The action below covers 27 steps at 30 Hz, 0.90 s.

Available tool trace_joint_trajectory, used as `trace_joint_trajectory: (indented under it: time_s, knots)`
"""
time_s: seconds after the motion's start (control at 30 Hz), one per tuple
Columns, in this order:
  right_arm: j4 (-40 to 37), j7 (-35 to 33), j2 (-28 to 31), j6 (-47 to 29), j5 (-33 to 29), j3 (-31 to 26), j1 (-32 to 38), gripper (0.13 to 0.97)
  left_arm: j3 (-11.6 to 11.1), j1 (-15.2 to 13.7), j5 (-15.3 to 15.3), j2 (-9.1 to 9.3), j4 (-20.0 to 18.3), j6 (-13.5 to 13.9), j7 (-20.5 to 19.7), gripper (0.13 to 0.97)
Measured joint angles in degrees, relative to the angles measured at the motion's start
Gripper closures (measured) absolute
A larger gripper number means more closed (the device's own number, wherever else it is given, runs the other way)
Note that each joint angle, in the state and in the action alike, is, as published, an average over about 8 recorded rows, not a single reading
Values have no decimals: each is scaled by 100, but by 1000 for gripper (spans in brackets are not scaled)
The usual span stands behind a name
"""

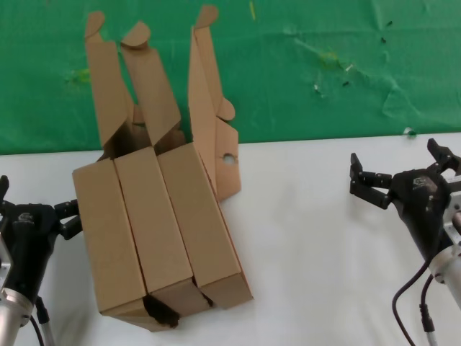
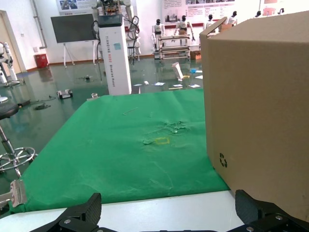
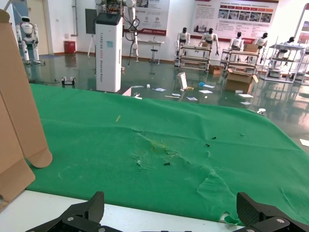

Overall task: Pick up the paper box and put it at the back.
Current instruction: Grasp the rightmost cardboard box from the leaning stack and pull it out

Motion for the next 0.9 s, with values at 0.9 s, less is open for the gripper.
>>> trace_joint_trajectory:
  time_s: [0.9]
  knots:
    - [142,-84,37,-230,83,149,-89,129,0,0,0,0,0,0,0,147]
